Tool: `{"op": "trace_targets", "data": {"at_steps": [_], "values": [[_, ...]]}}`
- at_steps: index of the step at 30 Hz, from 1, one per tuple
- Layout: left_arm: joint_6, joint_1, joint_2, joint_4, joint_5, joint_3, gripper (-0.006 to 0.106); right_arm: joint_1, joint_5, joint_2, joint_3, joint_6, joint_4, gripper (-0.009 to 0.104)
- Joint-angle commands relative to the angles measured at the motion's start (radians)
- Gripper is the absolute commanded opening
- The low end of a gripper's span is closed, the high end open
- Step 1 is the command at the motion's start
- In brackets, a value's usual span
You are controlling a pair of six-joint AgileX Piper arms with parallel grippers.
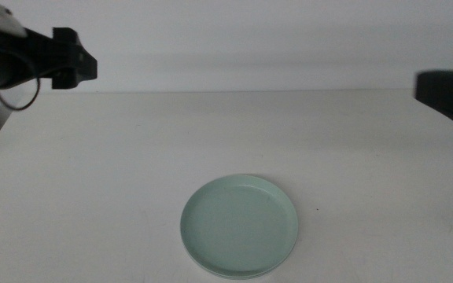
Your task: Stack the three bowls on top of each other.
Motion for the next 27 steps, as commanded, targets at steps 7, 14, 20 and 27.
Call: {"op": "trace_targets", "data": {"at_steps": [7, 14, 20, 27], "values": [[-0.008, 0.001, -0.2, 0.101, -0.202, 0.111, 0.105, -0.201, -0.195, 0.165, -0.046, 0.126, -0.08, 0.055], [-0.009, 0.001, -0.4, 0.101, -0.289, 0.25, 0.105, -0.367, -0.126, 0.029, 0.0, 0.005, -0.017, 0.055], [-0.009, 0.001, -0.608, 0.063, -0.475, 0.526, 0.105, -0.367, -0.175, -0.21, 0.247, -0.04, 0.057, 0.055], [-0.01, 0.001, -0.711, 0.015, -0.649, 0.698, 0.105, -0.366, -0.293, -0.388, 0.409, -0.061, 0.052, 0.055]]}}
